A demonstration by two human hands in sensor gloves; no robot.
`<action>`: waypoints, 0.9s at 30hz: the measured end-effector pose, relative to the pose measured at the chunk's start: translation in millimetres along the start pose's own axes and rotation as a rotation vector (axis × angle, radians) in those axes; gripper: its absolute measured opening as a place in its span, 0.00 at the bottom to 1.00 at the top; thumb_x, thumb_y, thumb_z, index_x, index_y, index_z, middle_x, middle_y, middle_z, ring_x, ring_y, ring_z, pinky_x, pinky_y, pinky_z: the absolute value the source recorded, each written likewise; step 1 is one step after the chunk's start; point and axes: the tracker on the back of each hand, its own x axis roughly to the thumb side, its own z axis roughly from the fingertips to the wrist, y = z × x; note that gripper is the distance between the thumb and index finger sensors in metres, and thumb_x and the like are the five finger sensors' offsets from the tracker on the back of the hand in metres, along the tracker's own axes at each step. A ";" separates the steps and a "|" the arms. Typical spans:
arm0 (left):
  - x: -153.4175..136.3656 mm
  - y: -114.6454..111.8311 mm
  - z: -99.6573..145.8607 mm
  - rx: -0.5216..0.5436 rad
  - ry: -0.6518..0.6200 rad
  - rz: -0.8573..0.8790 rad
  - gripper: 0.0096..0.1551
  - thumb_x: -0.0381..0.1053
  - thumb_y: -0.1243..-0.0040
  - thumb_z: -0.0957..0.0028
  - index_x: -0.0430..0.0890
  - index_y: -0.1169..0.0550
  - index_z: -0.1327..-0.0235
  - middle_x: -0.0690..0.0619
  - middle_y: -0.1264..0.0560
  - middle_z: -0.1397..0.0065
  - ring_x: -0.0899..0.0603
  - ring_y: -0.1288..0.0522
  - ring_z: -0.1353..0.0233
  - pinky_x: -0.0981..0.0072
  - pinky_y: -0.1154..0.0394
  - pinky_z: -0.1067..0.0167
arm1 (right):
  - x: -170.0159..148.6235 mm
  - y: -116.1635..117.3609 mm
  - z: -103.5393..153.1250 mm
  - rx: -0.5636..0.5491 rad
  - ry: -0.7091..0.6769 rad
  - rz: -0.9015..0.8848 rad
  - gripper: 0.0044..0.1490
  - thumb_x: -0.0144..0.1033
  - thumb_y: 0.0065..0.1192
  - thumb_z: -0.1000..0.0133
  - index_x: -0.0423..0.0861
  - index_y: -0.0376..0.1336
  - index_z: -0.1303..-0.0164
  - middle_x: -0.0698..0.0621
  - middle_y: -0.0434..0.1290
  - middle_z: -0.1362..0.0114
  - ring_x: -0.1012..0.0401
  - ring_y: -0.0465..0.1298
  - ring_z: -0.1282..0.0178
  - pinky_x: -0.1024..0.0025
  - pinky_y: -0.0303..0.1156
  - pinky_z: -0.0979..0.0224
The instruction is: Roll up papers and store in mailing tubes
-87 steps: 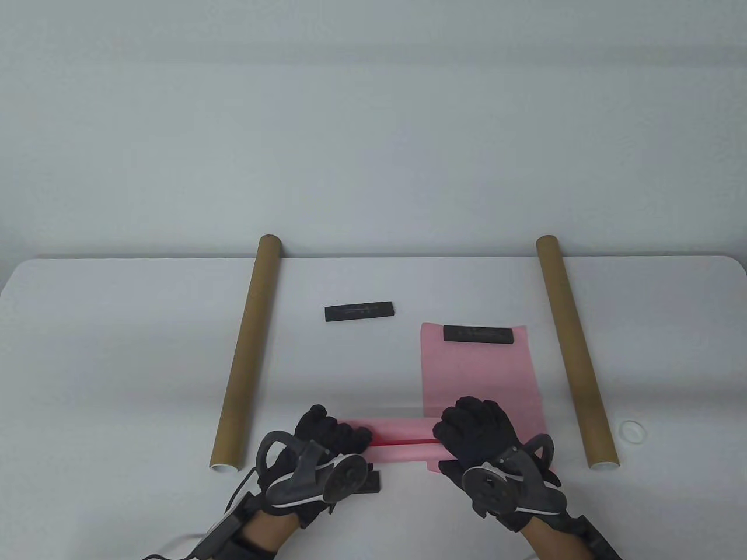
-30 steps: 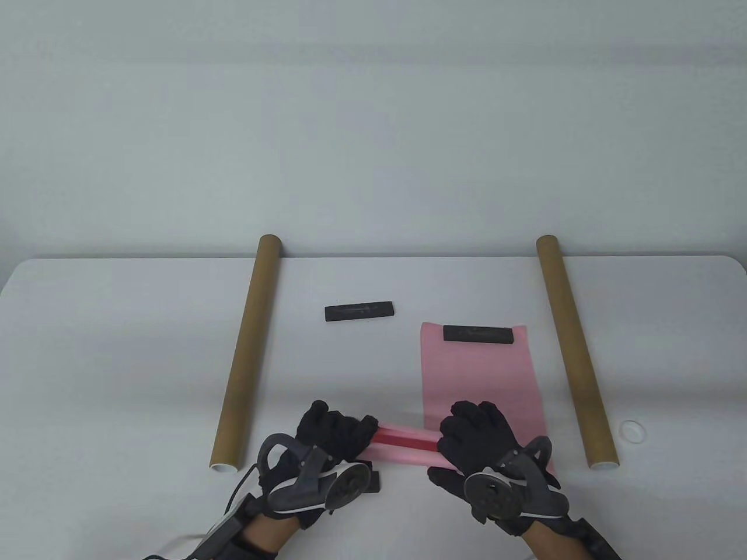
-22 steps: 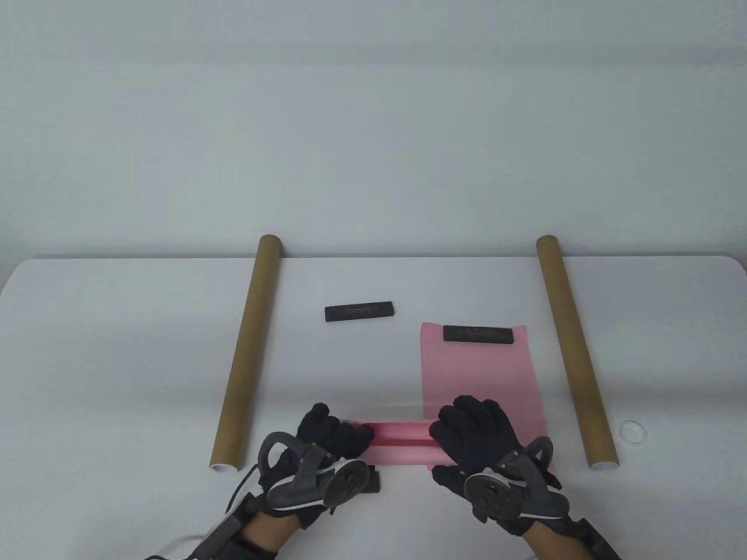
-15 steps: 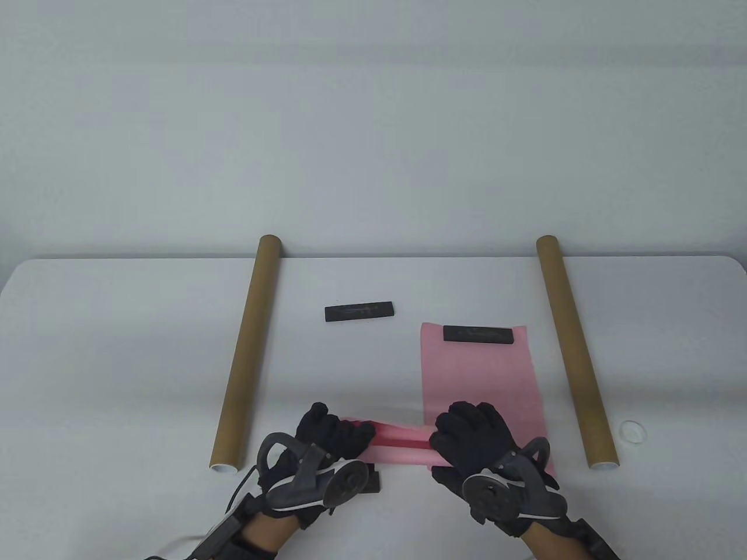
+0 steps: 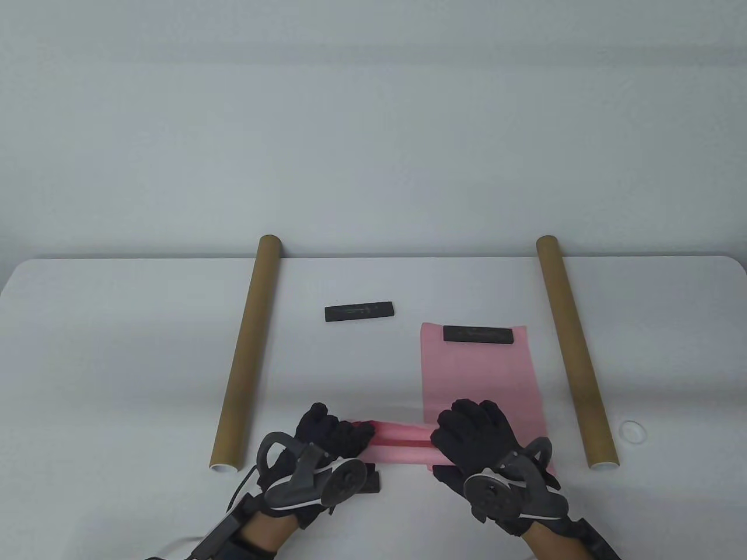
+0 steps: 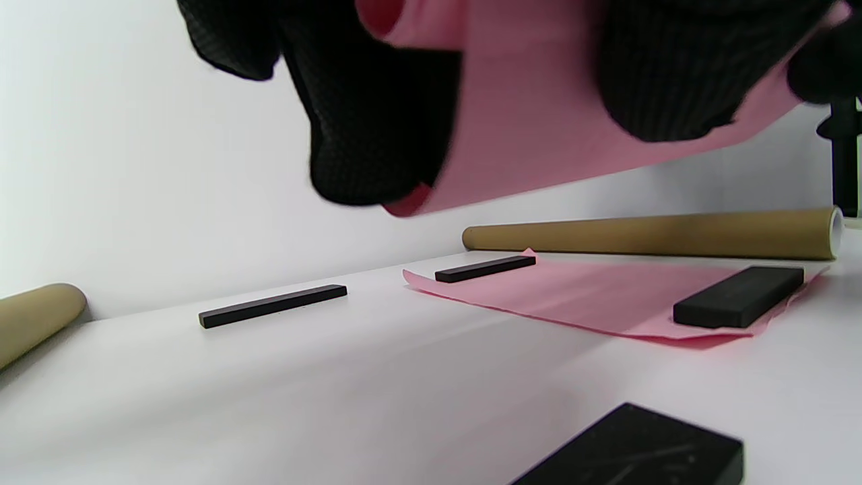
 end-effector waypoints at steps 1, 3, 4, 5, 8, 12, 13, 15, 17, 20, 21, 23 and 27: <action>1.0 0.4 0.5 0.005 -0.006 -0.013 0.42 0.71 0.37 0.61 0.56 0.28 0.33 0.58 0.18 0.40 0.49 0.16 0.37 0.45 0.33 0.27 | -0.2 0.7 -0.3 0.016 -0.010 -0.016 0.36 0.61 0.69 0.50 0.45 0.76 0.44 0.44 0.75 0.27 0.40 0.72 0.22 0.30 0.64 0.24; 2.3 1.4 0.7 0.014 -0.025 -0.012 0.42 0.70 0.37 0.61 0.56 0.29 0.32 0.58 0.19 0.38 0.49 0.17 0.36 0.45 0.33 0.27 | -1.3 2.4 -0.9 0.047 -0.019 -0.057 0.38 0.65 0.64 0.51 0.45 0.79 0.51 0.45 0.79 0.32 0.41 0.76 0.26 0.31 0.67 0.25; 2.6 1.1 0.7 0.011 -0.021 -0.007 0.41 0.70 0.36 0.61 0.57 0.28 0.33 0.59 0.18 0.41 0.50 0.16 0.38 0.45 0.33 0.27 | -2.0 3.2 -1.0 0.048 -0.017 -0.077 0.39 0.66 0.64 0.51 0.44 0.80 0.51 0.45 0.79 0.32 0.41 0.76 0.26 0.31 0.67 0.25; 2.2 0.5 0.4 0.005 -0.024 -0.005 0.39 0.70 0.36 0.61 0.57 0.27 0.35 0.60 0.17 0.45 0.51 0.15 0.41 0.45 0.32 0.27 | -2.4 3.2 -1.1 0.046 -0.015 -0.079 0.40 0.67 0.64 0.51 0.44 0.80 0.51 0.45 0.79 0.32 0.40 0.76 0.26 0.31 0.67 0.25; -0.6 -0.2 -0.5 -0.012 -0.012 0.018 0.38 0.71 0.37 0.61 0.57 0.24 0.39 0.62 0.15 0.53 0.53 0.13 0.48 0.46 0.30 0.28 | -1.8 1.5 0.5 0.027 -0.013 -0.038 0.42 0.66 0.68 0.52 0.46 0.74 0.39 0.44 0.73 0.25 0.39 0.72 0.21 0.30 0.65 0.24; -4.0 -0.9 -1.4 -0.032 0.004 0.062 0.36 0.73 0.39 0.62 0.56 0.20 0.43 0.62 0.14 0.59 0.54 0.12 0.53 0.47 0.29 0.29 | 0.1 0.0 0.5 -0.001 -0.006 0.033 0.40 0.56 0.74 0.50 0.48 0.69 0.31 0.44 0.68 0.21 0.38 0.68 0.19 0.30 0.63 0.23; -4.0 -0.7 -1.5 -0.034 0.007 0.051 0.36 0.73 0.39 0.62 0.57 0.21 0.43 0.62 0.14 0.58 0.54 0.12 0.52 0.47 0.29 0.29 | 0.5 0.2 0.4 -0.002 -0.004 0.030 0.38 0.55 0.73 0.49 0.48 0.70 0.32 0.44 0.69 0.21 0.38 0.68 0.19 0.30 0.63 0.23; -3.0 0.1 0.1 -0.018 0.008 0.033 0.38 0.73 0.38 0.62 0.57 0.24 0.38 0.61 0.16 0.51 0.52 0.14 0.45 0.46 0.31 0.28 | -0.2 1.2 0.3 0.003 -0.003 0.005 0.35 0.57 0.70 0.48 0.47 0.72 0.37 0.44 0.71 0.23 0.39 0.70 0.20 0.30 0.64 0.23; -1.3 0.6 1.1 -0.005 -0.001 0.006 0.41 0.71 0.36 0.62 0.57 0.27 0.34 0.58 0.19 0.41 0.49 0.17 0.37 0.44 0.33 0.27 | -1.4 2.2 -0.3 0.019 -0.006 -0.023 0.37 0.63 0.66 0.50 0.46 0.76 0.44 0.45 0.76 0.27 0.40 0.73 0.22 0.30 0.65 0.24; -1.9 4.9 0.8 0.026 -0.008 -0.015 0.39 0.70 0.36 0.61 0.57 0.27 0.35 0.60 0.18 0.44 0.50 0.16 0.39 0.45 0.33 0.28 | -3.1 3.2 -1.2 0.048 -0.010 -0.096 0.40 0.68 0.61 0.51 0.45 0.80 0.54 0.45 0.81 0.35 0.41 0.79 0.28 0.32 0.68 0.26; -2.6 5.8 0.9 0.029 -0.004 -0.004 0.38 0.70 0.36 0.61 0.57 0.25 0.37 0.60 0.17 0.47 0.51 0.16 0.42 0.45 0.32 0.28 | -3.3 2.9 -0.7 0.040 -0.010 -0.093 0.41 0.68 0.61 0.51 0.45 0.80 0.52 0.45 0.81 0.34 0.41 0.77 0.27 0.32 0.68 0.26; -4.7 6.2 0.9 0.020 0.002 0.017 0.37 0.72 0.37 0.62 0.57 0.22 0.41 0.62 0.15 0.54 0.53 0.13 0.48 0.46 0.31 0.28 | -3.2 1.1 0.7 0.003 -0.001 -0.035 0.42 0.67 0.65 0.51 0.46 0.75 0.41 0.44 0.75 0.27 0.39 0.73 0.23 0.31 0.66 0.24; -6.6 4.4 0.0 -0.001 0.009 0.042 0.37 0.73 0.39 0.62 0.56 0.21 0.42 0.62 0.14 0.57 0.53 0.12 0.51 0.46 0.30 0.28 | 0.3 -1.5 2.0 -0.031 -0.008 0.029 0.40 0.57 0.72 0.50 0.48 0.68 0.30 0.44 0.69 0.21 0.38 0.68 0.19 0.30 0.63 0.23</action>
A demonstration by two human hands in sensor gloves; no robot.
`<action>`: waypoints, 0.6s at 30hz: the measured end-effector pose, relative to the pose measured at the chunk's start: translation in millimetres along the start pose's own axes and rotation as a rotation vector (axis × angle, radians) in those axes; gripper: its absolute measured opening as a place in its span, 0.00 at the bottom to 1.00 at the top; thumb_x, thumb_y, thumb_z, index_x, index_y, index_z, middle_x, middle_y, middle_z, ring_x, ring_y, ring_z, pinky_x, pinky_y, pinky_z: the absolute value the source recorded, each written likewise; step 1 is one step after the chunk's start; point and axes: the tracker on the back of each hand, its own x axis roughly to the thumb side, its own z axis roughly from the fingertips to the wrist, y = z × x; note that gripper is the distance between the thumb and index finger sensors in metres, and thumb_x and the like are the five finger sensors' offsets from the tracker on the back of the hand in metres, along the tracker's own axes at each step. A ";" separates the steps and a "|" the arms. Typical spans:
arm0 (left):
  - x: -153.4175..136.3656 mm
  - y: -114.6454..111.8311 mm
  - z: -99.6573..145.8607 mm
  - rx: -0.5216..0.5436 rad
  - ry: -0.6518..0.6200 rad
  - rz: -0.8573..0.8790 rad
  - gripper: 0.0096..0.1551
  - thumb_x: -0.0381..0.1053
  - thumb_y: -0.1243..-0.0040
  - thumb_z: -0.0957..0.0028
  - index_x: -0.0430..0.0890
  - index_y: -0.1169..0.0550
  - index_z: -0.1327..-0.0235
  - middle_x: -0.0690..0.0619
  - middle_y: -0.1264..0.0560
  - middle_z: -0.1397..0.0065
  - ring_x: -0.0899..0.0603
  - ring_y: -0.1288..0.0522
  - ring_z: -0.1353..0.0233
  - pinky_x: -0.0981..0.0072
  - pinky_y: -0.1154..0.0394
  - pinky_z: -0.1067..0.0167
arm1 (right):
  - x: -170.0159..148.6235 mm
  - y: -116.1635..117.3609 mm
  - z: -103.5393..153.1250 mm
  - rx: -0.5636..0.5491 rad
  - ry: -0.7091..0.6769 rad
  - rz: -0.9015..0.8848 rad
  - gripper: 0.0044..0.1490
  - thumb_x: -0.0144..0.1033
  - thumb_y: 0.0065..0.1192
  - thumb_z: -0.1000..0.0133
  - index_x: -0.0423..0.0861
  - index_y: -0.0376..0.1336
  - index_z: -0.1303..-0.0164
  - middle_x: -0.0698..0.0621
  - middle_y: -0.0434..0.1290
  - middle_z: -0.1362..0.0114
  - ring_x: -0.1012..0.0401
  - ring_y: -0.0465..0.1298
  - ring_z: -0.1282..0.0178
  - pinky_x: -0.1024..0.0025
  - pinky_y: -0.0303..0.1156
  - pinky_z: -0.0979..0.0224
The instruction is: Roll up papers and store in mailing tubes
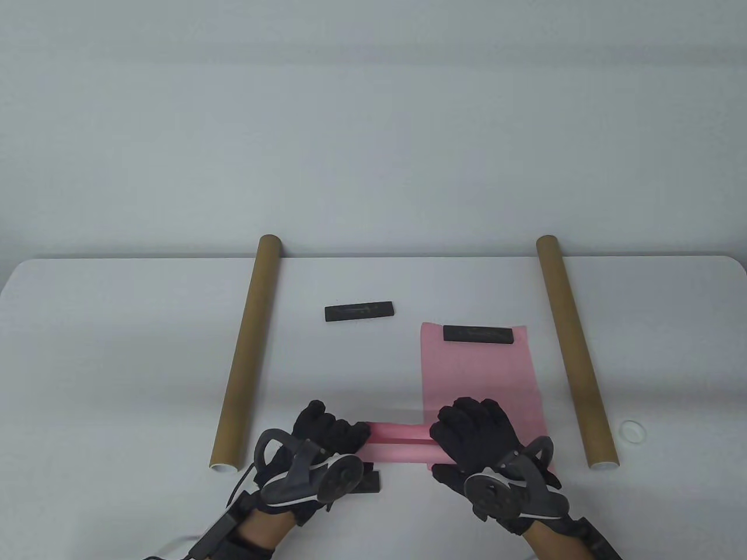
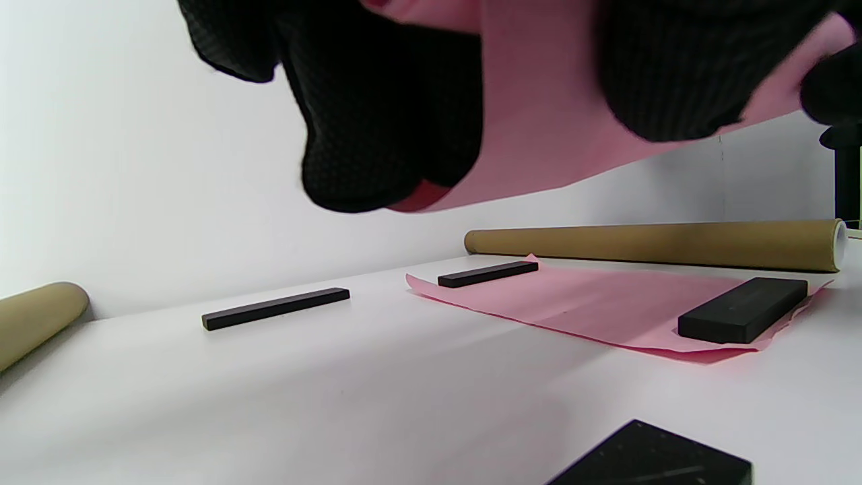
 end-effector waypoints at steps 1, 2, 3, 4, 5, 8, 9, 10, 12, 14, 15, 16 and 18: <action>0.9 -0.8 0.3 -0.004 -0.003 -0.006 0.37 0.72 0.38 0.62 0.57 0.22 0.41 0.62 0.15 0.55 0.53 0.13 0.49 0.46 0.31 0.28 | 0.4 -0.1 0.1 -0.005 -0.003 -0.011 0.38 0.56 0.72 0.49 0.48 0.69 0.32 0.45 0.70 0.22 0.39 0.69 0.19 0.31 0.63 0.23; 1.7 -1.8 0.8 -0.005 -0.009 -0.018 0.37 0.72 0.38 0.61 0.57 0.23 0.39 0.61 0.15 0.51 0.52 0.13 0.46 0.46 0.32 0.28 | 0.4 -0.2 0.4 -0.011 -0.006 -0.019 0.37 0.55 0.72 0.49 0.48 0.70 0.33 0.45 0.71 0.23 0.40 0.70 0.20 0.31 0.64 0.23; 2.5 -2.2 1.1 -0.001 -0.014 -0.028 0.38 0.71 0.38 0.61 0.58 0.25 0.37 0.60 0.17 0.45 0.51 0.15 0.41 0.45 0.33 0.27 | 0.4 -0.8 0.5 -0.021 -0.015 -0.029 0.35 0.57 0.71 0.49 0.48 0.72 0.37 0.46 0.74 0.26 0.42 0.73 0.21 0.32 0.65 0.23; 3.8 -2.3 1.3 0.010 -0.016 -0.042 0.39 0.70 0.37 0.60 0.57 0.27 0.34 0.58 0.19 0.40 0.49 0.17 0.37 0.44 0.34 0.27 | 0.2 -1.8 -0.4 -0.020 -0.027 -0.054 0.35 0.61 0.69 0.50 0.48 0.76 0.43 0.48 0.78 0.31 0.44 0.77 0.25 0.33 0.66 0.23; 4.5 -1.4 1.3 0.016 -0.019 -0.052 0.40 0.69 0.37 0.60 0.57 0.29 0.33 0.58 0.20 0.38 0.49 0.18 0.36 0.43 0.35 0.27 | -0.1 -1.9 -0.8 -0.003 -0.029 -0.086 0.35 0.64 0.66 0.50 0.47 0.78 0.48 0.48 0.81 0.34 0.44 0.79 0.27 0.33 0.67 0.23; 4.6 2.7 1.8 0.046 -0.019 -0.045 0.37 0.70 0.37 0.60 0.57 0.25 0.37 0.61 0.18 0.49 0.52 0.16 0.43 0.44 0.34 0.28 | -1.3 -2.0 0.0 -0.009 -0.018 -0.122 0.39 0.67 0.62 0.51 0.46 0.79 0.51 0.47 0.82 0.36 0.43 0.79 0.29 0.33 0.68 0.25; 4.0 2.4 1.4 0.036 -0.021 -0.035 0.36 0.71 0.37 0.61 0.57 0.24 0.39 0.61 0.16 0.53 0.53 0.15 0.47 0.45 0.33 0.28 | -2.2 -1.6 0.1 -0.007 -0.011 -0.107 0.40 0.68 0.62 0.51 0.46 0.78 0.48 0.46 0.80 0.34 0.42 0.78 0.27 0.33 0.68 0.25; 3.3 1.7 0.9 0.027 -0.018 -0.034 0.36 0.72 0.37 0.62 0.57 0.22 0.41 0.62 0.16 0.56 0.53 0.14 0.50 0.45 0.33 0.28 | -2.2 -1.2 0.5 -0.012 -0.009 -0.097 0.42 0.67 0.64 0.51 0.46 0.75 0.41 0.46 0.77 0.29 0.41 0.75 0.24 0.32 0.67 0.24; 1.0 0.7 0.3 0.012 -0.004 -0.017 0.36 0.73 0.39 0.62 0.57 0.21 0.43 0.62 0.15 0.59 0.54 0.13 0.53 0.45 0.32 0.28 | -1.4 -0.7 0.6 -0.007 -0.008 -0.054 0.44 0.64 0.68 0.51 0.47 0.69 0.31 0.45 0.71 0.22 0.39 0.70 0.20 0.31 0.64 0.23; 0.1 -0.8 0.2 -0.002 0.005 0.001 0.36 0.73 0.39 0.62 0.57 0.20 0.43 0.62 0.14 0.60 0.54 0.12 0.54 0.46 0.31 0.28 | 0.0 -0.4 1.1 -0.016 -0.010 -0.027 0.43 0.58 0.71 0.50 0.47 0.67 0.28 0.44 0.68 0.20 0.38 0.68 0.19 0.30 0.63 0.23; 0.1 -1.7 0.1 -0.007 0.002 -0.005 0.37 0.73 0.39 0.62 0.57 0.21 0.43 0.62 0.14 0.59 0.54 0.12 0.53 0.45 0.31 0.28 | 0.5 -0.3 0.9 -0.015 -0.012 -0.024 0.40 0.57 0.71 0.49 0.48 0.67 0.29 0.44 0.69 0.21 0.38 0.68 0.18 0.31 0.63 0.22; 0.4 -2.1 0.0 -0.005 0.001 -0.015 0.37 0.73 0.39 0.62 0.57 0.22 0.40 0.62 0.15 0.56 0.53 0.13 0.50 0.45 0.32 0.28 | 0.8 -0.2 0.5 -0.013 -0.012 -0.025 0.39 0.56 0.71 0.49 0.48 0.68 0.30 0.44 0.69 0.21 0.38 0.68 0.19 0.31 0.63 0.23; 1.7 -2.1 0.5 0.001 -0.004 -0.032 0.41 0.72 0.39 0.61 0.56 0.28 0.33 0.59 0.18 0.43 0.50 0.16 0.40 0.44 0.34 0.27 | 0.5 -0.2 -0.1 -0.004 -0.009 -0.027 0.37 0.59 0.69 0.49 0.47 0.73 0.37 0.45 0.73 0.24 0.39 0.70 0.20 0.31 0.64 0.23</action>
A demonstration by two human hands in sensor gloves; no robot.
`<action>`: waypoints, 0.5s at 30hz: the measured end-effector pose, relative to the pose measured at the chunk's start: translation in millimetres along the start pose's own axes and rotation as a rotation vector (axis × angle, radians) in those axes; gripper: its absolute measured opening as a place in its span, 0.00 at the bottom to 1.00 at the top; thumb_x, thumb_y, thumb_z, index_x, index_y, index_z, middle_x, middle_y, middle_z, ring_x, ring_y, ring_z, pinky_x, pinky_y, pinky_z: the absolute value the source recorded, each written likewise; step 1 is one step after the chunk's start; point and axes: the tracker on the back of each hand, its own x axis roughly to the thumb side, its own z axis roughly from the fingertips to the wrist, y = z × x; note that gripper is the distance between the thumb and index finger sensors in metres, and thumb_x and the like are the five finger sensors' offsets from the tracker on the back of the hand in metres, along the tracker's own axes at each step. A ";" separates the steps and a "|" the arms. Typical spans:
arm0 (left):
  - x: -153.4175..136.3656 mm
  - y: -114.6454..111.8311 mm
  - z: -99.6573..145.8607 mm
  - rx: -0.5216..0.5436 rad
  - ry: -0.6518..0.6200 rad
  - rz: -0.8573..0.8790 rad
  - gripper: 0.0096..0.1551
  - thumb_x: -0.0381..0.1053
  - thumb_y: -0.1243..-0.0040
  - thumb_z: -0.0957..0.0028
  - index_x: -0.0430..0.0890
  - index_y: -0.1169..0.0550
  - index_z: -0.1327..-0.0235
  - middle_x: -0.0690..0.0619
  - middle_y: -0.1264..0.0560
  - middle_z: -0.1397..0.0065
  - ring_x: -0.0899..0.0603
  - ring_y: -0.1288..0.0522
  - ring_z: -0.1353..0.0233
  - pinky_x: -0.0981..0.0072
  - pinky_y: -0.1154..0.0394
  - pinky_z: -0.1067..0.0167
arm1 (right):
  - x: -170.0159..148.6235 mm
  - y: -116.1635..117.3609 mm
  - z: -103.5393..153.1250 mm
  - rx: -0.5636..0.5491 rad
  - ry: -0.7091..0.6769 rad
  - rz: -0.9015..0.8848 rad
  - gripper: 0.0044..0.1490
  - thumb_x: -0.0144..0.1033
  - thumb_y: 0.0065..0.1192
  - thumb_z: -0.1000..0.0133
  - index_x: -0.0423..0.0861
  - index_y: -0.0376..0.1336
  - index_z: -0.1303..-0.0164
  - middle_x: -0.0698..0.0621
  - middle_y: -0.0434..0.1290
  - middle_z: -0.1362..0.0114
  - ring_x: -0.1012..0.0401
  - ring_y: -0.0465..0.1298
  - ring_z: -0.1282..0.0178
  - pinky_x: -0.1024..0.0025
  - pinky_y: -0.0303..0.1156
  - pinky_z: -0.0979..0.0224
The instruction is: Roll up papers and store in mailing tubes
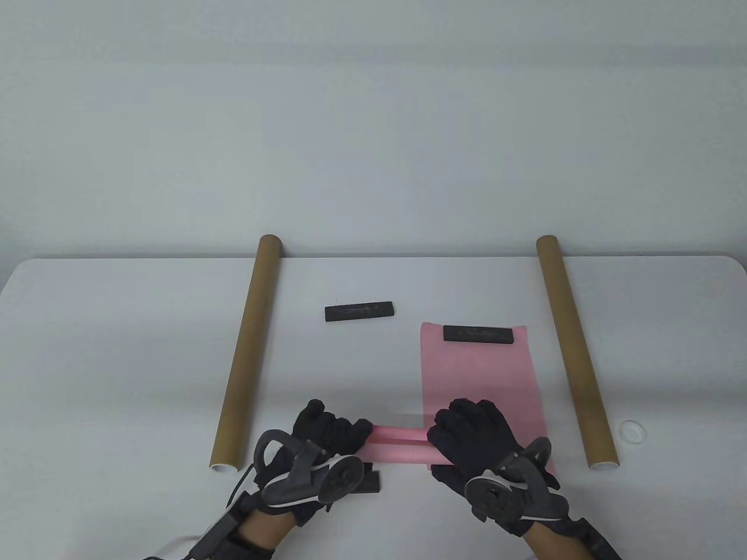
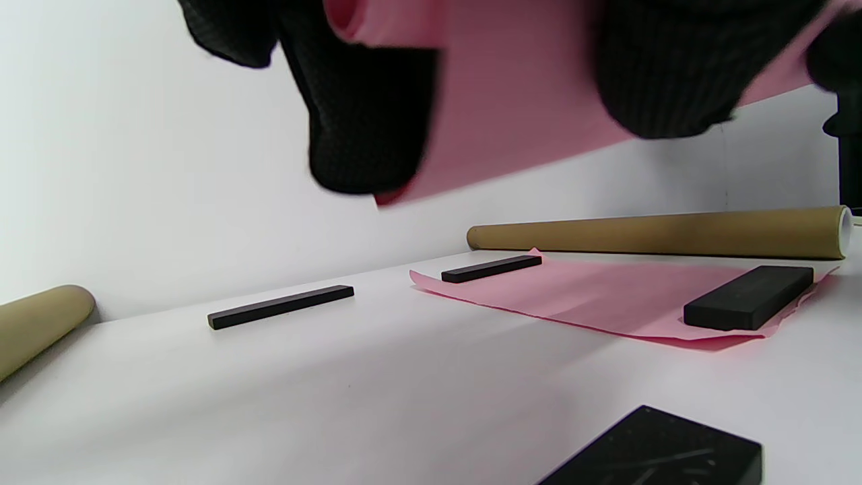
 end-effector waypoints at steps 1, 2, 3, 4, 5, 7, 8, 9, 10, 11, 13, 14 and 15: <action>1.1 0.9 0.4 0.015 -0.006 -0.006 0.42 0.71 0.38 0.60 0.56 0.30 0.32 0.58 0.20 0.39 0.49 0.17 0.37 0.43 0.35 0.27 | -1.9 -0.3 -0.4 0.010 0.006 -0.025 0.37 0.64 0.65 0.50 0.47 0.77 0.45 0.46 0.78 0.30 0.41 0.74 0.23 0.31 0.66 0.24; 1.6 1.3 0.7 0.021 -0.009 -0.007 0.42 0.70 0.38 0.60 0.56 0.31 0.31 0.58 0.21 0.38 0.49 0.18 0.37 0.43 0.35 0.27 | -3.0 -0.1 -0.5 0.015 0.007 -0.044 0.38 0.67 0.62 0.51 0.47 0.79 0.50 0.47 0.81 0.34 0.42 0.77 0.26 0.32 0.67 0.25; 2.0 1.7 0.6 0.025 -0.016 -0.003 0.42 0.69 0.37 0.60 0.56 0.31 0.31 0.59 0.20 0.41 0.50 0.17 0.38 0.43 0.35 0.27 | -5.1 0.9 -0.9 0.031 0.003 -0.101 0.39 0.68 0.60 0.51 0.46 0.80 0.54 0.47 0.82 0.37 0.43 0.79 0.28 0.32 0.68 0.26; 1.9 1.5 0.5 0.024 -0.017 -0.001 0.41 0.70 0.37 0.60 0.56 0.29 0.33 0.60 0.18 0.44 0.51 0.16 0.41 0.44 0.34 0.27 | -6.0 1.7 -0.6 0.032 0.011 -0.133 0.40 0.69 0.60 0.51 0.45 0.81 0.55 0.46 0.83 0.38 0.42 0.78 0.28 0.32 0.68 0.26; 1.4 1.4 -0.1 0.021 -0.013 0.003 0.40 0.70 0.38 0.60 0.56 0.28 0.34 0.60 0.17 0.47 0.52 0.15 0.43 0.44 0.33 0.27 | -6.2 1.5 -0.2 0.024 0.016 -0.129 0.41 0.69 0.61 0.51 0.44 0.81 0.54 0.45 0.82 0.37 0.41 0.78 0.28 0.31 0.68 0.26; -0.1 1.0 -0.8 0.006 -0.008 0.015 0.39 0.72 0.39 0.61 0.57 0.26 0.36 0.62 0.16 0.54 0.53 0.13 0.49 0.45 0.32 0.28 | -5.0 -0.5 0.7 0.008 0.011 -0.061 0.43 0.68 0.64 0.52 0.45 0.76 0.42 0.45 0.77 0.29 0.40 0.74 0.24 0.31 0.66 0.25; -1.0 0.5 -0.7 0.001 -0.005 0.033 0.39 0.72 0.39 0.61 0.56 0.25 0.37 0.62 0.15 0.56 0.54 0.13 0.51 0.45 0.32 0.28 | -3.9 -1.2 1.2 -0.002 0.006 -0.023 0.44 0.67 0.66 0.51 0.46 0.72 0.35 0.44 0.73 0.25 0.39 0.72 0.21 0.31 0.65 0.24; -1.5 -0.3 -1.0 -0.008 -0.002 0.045 0.39 0.72 0.39 0.62 0.56 0.24 0.38 0.62 0.15 0.57 0.54 0.13 0.52 0.46 0.31 0.28 | -3.0 -1.3 1.2 -0.009 0.007 -0.008 0.44 0.63 0.69 0.51 0.46 0.69 0.31 0.44 0.71 0.22 0.38 0.70 0.20 0.30 0.64 0.23; -1.8 -1.5 -1.3 -0.022 -0.003 0.051 0.38 0.72 0.39 0.62 0.56 0.23 0.39 0.62 0.14 0.58 0.54 0.12 0.52 0.46 0.31 0.28 | -2.0 -1.0 1.0 -0.011 0.005 0.003 0.43 0.60 0.71 0.50 0.46 0.67 0.30 0.44 0.69 0.21 0.38 0.68 0.19 0.30 0.63 0.23; -1.9 -1.9 -1.4 -0.022 -0.002 0.046 0.39 0.73 0.39 0.62 0.56 0.24 0.38 0.62 0.14 0.57 0.54 0.12 0.52 0.46 0.31 0.28 | -1.2 -0.7 0.9 -0.010 0.000 0.002 0.42 0.57 0.71 0.49 0.47 0.67 0.29 0.44 0.68 0.21 0.38 0.67 0.19 0.30 0.63 0.23; -0.9 -1.7 -1.0 -0.017 -0.002 0.029 0.40 0.72 0.39 0.61 0.56 0.25 0.36 0.61 0.15 0.52 0.53 0.13 0.48 0.46 0.31 0.28 | -0.9 -0.1 0.5 -0.006 0.000 0.000 0.37 0.56 0.71 0.49 0.48 0.70 0.33 0.45 0.71 0.23 0.39 0.69 0.19 0.31 0.63 0.23; 0.2 -1.7 -0.4 -0.012 -0.009 0.024 0.41 0.72 0.39 0.61 0.56 0.28 0.33 0.60 0.17 0.46 0.51 0.14 0.44 0.45 0.32 0.27 | -1.9 -0.4 0.0 0.007 -0.002 -0.004 0.36 0.59 0.69 0.49 0.48 0.72 0.36 0.46 0.74 0.25 0.40 0.70 0.20 0.31 0.64 0.23; 1.7 -1.8 -0.4 -0.005 -0.027 0.023 0.42 0.70 0.38 0.60 0.56 0.30 0.32 0.59 0.19 0.42 0.51 0.16 0.42 0.45 0.33 0.27 | -3.8 0.0 -0.6 0.022 -0.002 -0.026 0.36 0.62 0.67 0.50 0.47 0.75 0.42 0.46 0.77 0.29 0.41 0.73 0.22 0.31 0.65 0.24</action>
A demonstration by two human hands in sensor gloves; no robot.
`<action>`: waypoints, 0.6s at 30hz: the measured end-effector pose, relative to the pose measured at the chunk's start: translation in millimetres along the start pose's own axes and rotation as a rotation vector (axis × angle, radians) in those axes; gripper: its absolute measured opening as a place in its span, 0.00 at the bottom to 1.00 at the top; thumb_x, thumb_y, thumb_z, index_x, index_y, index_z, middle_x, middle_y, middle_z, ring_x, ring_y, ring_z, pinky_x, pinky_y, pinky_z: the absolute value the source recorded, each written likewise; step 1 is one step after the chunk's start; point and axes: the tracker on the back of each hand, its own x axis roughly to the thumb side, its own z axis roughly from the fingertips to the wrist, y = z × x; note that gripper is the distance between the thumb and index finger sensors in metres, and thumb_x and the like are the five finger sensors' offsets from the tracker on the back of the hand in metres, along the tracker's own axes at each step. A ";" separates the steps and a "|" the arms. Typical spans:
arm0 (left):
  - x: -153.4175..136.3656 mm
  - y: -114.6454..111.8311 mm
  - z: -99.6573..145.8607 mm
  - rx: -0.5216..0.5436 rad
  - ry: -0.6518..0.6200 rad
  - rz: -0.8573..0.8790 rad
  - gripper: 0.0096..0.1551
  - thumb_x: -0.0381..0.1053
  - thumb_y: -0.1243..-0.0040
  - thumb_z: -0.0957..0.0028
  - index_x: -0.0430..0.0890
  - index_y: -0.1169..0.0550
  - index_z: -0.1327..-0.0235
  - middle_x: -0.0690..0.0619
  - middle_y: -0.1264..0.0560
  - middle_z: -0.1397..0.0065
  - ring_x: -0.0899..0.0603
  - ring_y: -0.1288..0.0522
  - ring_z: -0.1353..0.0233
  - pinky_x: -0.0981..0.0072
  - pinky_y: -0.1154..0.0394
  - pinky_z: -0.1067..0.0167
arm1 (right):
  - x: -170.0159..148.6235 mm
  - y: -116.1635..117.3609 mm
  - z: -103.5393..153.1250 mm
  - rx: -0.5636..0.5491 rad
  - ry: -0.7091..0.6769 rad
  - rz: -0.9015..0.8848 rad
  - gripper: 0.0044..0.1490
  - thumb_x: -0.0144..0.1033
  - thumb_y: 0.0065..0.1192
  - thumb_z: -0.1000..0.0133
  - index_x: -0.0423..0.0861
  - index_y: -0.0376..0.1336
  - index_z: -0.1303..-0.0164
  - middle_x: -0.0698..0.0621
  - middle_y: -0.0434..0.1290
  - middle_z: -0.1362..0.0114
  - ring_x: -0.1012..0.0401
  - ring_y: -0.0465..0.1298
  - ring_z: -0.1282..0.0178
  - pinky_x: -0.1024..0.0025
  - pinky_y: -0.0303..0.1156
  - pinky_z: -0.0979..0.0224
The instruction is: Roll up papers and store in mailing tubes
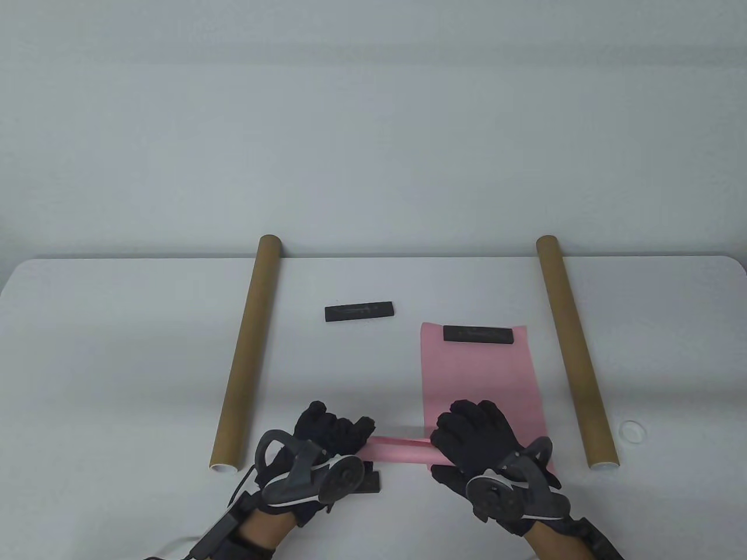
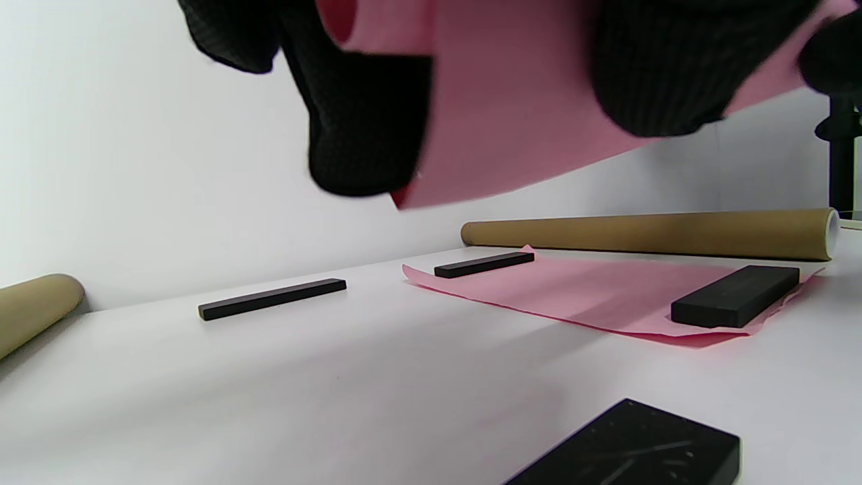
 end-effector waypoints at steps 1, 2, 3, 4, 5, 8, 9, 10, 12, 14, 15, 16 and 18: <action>1.0 -0.3 -0.2 0.003 -0.010 -0.004 0.41 0.69 0.37 0.60 0.56 0.30 0.32 0.59 0.19 0.41 0.51 0.16 0.42 0.45 0.33 0.27 | -1.8 0.8 -0.5 0.013 -0.001 -0.030 0.37 0.65 0.64 0.50 0.47 0.78 0.48 0.47 0.80 0.33 0.42 0.76 0.24 0.32 0.67 0.24; 2.0 -0.7 -0.6 0.004 -0.008 -0.011 0.40 0.69 0.37 0.60 0.56 0.29 0.33 0.59 0.18 0.44 0.52 0.15 0.43 0.45 0.32 0.28 | -4.0 2.3 -0.9 0.028 0.005 -0.075 0.38 0.66 0.63 0.51 0.46 0.79 0.50 0.46 0.81 0.35 0.42 0.76 0.25 0.32 0.67 0.25; 2.3 -1.3 -0.9 -0.005 -0.010 -0.010 0.40 0.70 0.37 0.60 0.56 0.28 0.34 0.60 0.17 0.47 0.53 0.15 0.46 0.46 0.31 0.28 | -5.1 3.1 -0.8 0.031 0.010 -0.089 0.39 0.67 0.63 0.51 0.45 0.79 0.50 0.46 0.81 0.35 0.41 0.76 0.25 0.31 0.67 0.25; 2.4 -2.3 -1.5 -0.015 -0.015 -0.002 0.39 0.70 0.38 0.60 0.56 0.27 0.35 0.61 0.16 0.50 0.53 0.14 0.48 0.47 0.30 0.28 | -6.1 3.9 -0.5 0.037 0.011 -0.084 0.41 0.67 0.63 0.51 0.45 0.77 0.46 0.45 0.79 0.32 0.40 0.75 0.24 0.31 0.66 0.25; 2.2 -3.1 -1.7 -0.021 -0.013 0.008 0.39 0.71 0.38 0.61 0.56 0.26 0.36 0.61 0.16 0.52 0.54 0.13 0.50 0.47 0.30 0.29 | -6.6 4.5 0.4 0.033 0.012 -0.068 0.42 0.67 0.65 0.51 0.45 0.75 0.40 0.45 0.76 0.28 0.40 0.73 0.23 0.31 0.66 0.24; 0.0 -5.6 -3.3 -0.040 -0.005 0.039 0.38 0.72 0.39 0.61 0.56 0.24 0.39 0.62 0.14 0.56 0.54 0.12 0.54 0.48 0.29 0.29 | -6.5 5.0 1.3 0.015 0.016 0.011 0.44 0.60 0.71 0.50 0.46 0.67 0.28 0.44 0.69 0.21 0.38 0.68 0.18 0.30 0.63 0.22; -0.6 -5.9 -3.2 -0.041 0.001 0.036 0.38 0.72 0.39 0.61 0.56 0.24 0.39 0.62 0.14 0.57 0.54 0.12 0.54 0.48 0.29 0.29 | -6.3 4.6 1.7 0.005 0.017 0.017 0.42 0.57 0.71 0.49 0.47 0.66 0.28 0.44 0.68 0.20 0.38 0.67 0.18 0.30 0.63 0.22; -1.0 -5.9 -3.2 -0.042 0.001 0.034 0.38 0.72 0.39 0.61 0.56 0.24 0.39 0.62 0.14 0.57 0.54 0.12 0.54 0.48 0.29 0.29 | -6.1 4.3 1.8 -0.004 0.018 0.015 0.40 0.56 0.71 0.49 0.48 0.67 0.29 0.45 0.69 0.21 0.38 0.68 0.18 0.31 0.63 0.22; -1.2 -4.3 -2.2 -0.032 0.011 0.026 0.39 0.72 0.39 0.62 0.56 0.25 0.37 0.61 0.15 0.54 0.54 0.13 0.51 0.48 0.29 0.29 | -6.6 3.7 1.8 -0.003 0.015 -0.009 0.37 0.57 0.70 0.48 0.49 0.70 0.33 0.46 0.72 0.24 0.40 0.70 0.19 0.31 0.64 0.22; -0.5 -3.6 -1.9 -0.017 0.009 0.002 0.42 0.70 0.35 0.62 0.56 0.28 0.34 0.60 0.17 0.46 0.53 0.14 0.46 0.47 0.31 0.28 | -8.6 2.6 0.7 0.014 0.009 -0.048 0.37 0.64 0.65 0.50 0.48 0.77 0.45 0.48 0.79 0.31 0.41 0.73 0.22 0.31 0.65 0.23; -0.3 -3.5 -1.6 -0.010 0.004 -0.005 0.41 0.69 0.34 0.61 0.56 0.29 0.33 0.60 0.18 0.44 0.53 0.15 0.45 0.47 0.31 0.28 | -9.7 2.2 0.4 0.024 0.008 -0.069 0.38 0.66 0.63 0.50 0.47 0.79 0.49 0.48 0.82 0.35 0.42 0.76 0.24 0.32 0.67 0.24; 0.1 -3.2 -1.5 -0.002 0.006 -0.011 0.40 0.68 0.34 0.61 0.56 0.28 0.34 0.60 0.17 0.45 0.53 0.15 0.46 0.47 0.30 0.29 | -11.2 2.0 0.7 0.027 0.011 -0.102 0.38 0.67 0.62 0.51 0.46 0.80 0.52 0.47 0.82 0.37 0.42 0.77 0.26 0.32 0.67 0.25; -0.1 -3.2 -2.1 -0.009 0.000 0.010 0.37 0.69 0.35 0.60 0.57 0.25 0.37 0.61 0.16 0.52 0.54 0.13 0.50 0.48 0.29 0.29 | -12.6 1.4 1.3 0.022 0.014 -0.101 0.40 0.68 0.61 0.51 0.46 0.79 0.50 0.46 0.81 0.35 0.41 0.76 0.25 0.32 0.67 0.25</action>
